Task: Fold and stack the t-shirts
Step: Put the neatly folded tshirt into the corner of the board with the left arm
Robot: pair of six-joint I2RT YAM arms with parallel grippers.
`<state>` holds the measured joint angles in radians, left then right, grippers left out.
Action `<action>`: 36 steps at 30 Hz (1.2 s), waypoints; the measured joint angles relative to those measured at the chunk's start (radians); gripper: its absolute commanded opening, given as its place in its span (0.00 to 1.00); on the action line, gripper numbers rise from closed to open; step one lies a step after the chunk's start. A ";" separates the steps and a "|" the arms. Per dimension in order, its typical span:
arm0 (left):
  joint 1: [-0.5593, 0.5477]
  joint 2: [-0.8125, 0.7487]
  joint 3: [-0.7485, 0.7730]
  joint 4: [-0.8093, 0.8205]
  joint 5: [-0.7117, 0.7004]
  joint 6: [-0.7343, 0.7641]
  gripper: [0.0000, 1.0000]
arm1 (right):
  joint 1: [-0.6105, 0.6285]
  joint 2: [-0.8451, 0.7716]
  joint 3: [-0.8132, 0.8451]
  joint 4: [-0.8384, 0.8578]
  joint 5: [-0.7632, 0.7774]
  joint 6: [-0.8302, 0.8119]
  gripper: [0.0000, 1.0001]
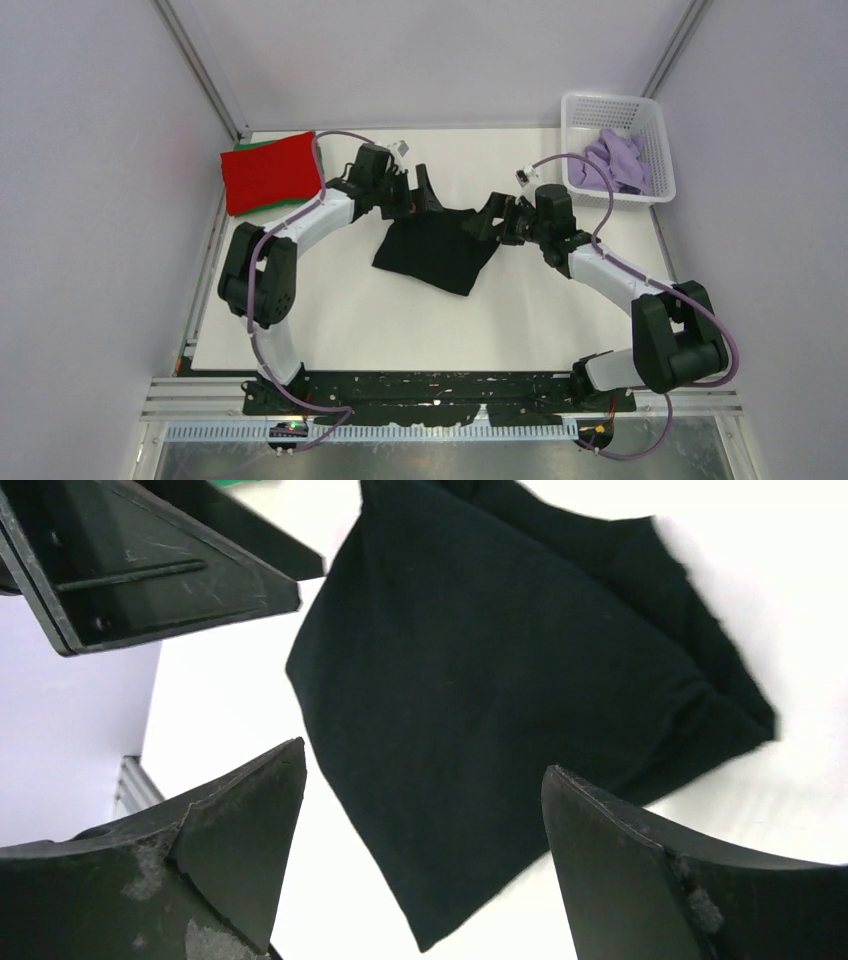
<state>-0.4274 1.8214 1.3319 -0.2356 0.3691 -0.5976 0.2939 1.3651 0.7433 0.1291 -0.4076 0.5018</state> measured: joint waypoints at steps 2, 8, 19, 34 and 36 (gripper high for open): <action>-0.013 0.020 0.020 0.006 0.022 -0.001 1.00 | 0.005 0.029 -0.003 0.035 -0.040 0.025 0.96; -0.009 0.239 0.234 -0.027 0.037 -0.001 1.00 | 0.006 0.210 0.037 0.089 -0.051 0.068 0.96; 0.008 0.250 0.135 -0.067 -0.002 -0.023 1.00 | 0.003 0.382 0.073 0.164 -0.036 0.077 0.95; -0.113 -0.370 -0.455 -0.063 -0.124 -0.047 1.00 | 0.071 -0.144 -0.130 -0.115 0.048 0.014 0.95; -0.119 -0.459 -0.469 -0.064 -0.160 -0.050 0.99 | 0.070 -0.250 -0.130 -0.148 0.104 0.008 0.95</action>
<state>-0.5461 1.3624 0.8631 -0.2993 0.2089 -0.6472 0.3641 1.1149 0.6128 -0.0185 -0.3035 0.5095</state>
